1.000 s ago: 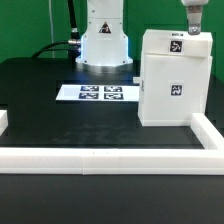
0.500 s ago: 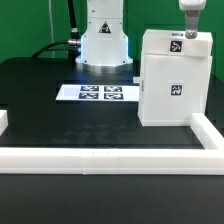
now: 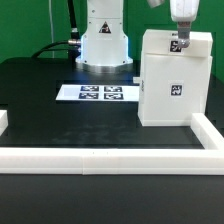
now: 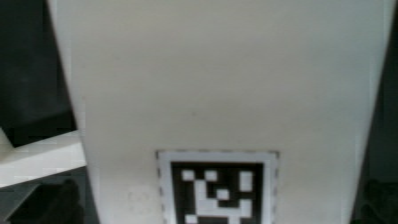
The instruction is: Assemble cabinet
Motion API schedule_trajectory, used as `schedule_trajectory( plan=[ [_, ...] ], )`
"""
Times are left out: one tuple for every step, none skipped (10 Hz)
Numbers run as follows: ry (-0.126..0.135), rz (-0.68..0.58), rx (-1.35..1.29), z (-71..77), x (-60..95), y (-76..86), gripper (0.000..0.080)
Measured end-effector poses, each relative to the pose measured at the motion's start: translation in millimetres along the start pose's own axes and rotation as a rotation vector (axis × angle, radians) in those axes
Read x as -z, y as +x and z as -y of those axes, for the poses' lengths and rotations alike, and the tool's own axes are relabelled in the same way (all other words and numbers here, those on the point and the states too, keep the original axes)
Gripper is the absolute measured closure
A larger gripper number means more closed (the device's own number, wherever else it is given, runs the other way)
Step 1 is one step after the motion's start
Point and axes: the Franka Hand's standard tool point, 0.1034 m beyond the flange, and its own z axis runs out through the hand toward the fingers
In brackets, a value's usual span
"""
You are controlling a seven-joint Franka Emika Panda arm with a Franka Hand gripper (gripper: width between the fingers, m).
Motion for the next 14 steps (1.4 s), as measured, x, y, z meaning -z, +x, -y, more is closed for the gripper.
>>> schedule_trajectory(
  plan=[
    [0.001, 0.001, 0.0, 0.2, -0.9, -0.3, 0.003],
    [0.002, 0.002, 0.0, 0.2, -1.4, -0.7, 0.0209],
    [0.001, 0.002, 0.0, -0.1, -1.5, -1.0, 0.0209],
    [0.001, 0.002, -0.018, -0.1, -1.5, -1.0, 0.0236],
    [0.001, 0.002, -0.04, -0.1, -1.5, -1.1, 0.0236],
    [0.001, 0.002, -0.039, -0.2, -1.5, -1.3, 0.0236],
    [0.001, 0.002, -0.096, -0.2, -1.5, -1.3, 0.0236],
    [0.001, 0.002, -0.193, -0.2, -1.5, -1.3, 0.0236],
    [0.001, 0.002, -0.254, -0.1, -1.5, -1.3, 0.0236],
    [0.001, 0.002, -0.31, -0.1, -1.5, -1.3, 0.0236],
    [0.001, 0.002, -0.394, -0.1, -1.5, -1.3, 0.0236],
    [0.001, 0.002, -0.465, -0.1, -1.6, -1.3, 0.0236],
    [0.002, 0.002, -0.517, -0.2, -1.9, -1.7, 0.0236],
    [0.0, 0.002, -0.574, -1.3, -2.7, -2.7, 0.0236]
  ],
)
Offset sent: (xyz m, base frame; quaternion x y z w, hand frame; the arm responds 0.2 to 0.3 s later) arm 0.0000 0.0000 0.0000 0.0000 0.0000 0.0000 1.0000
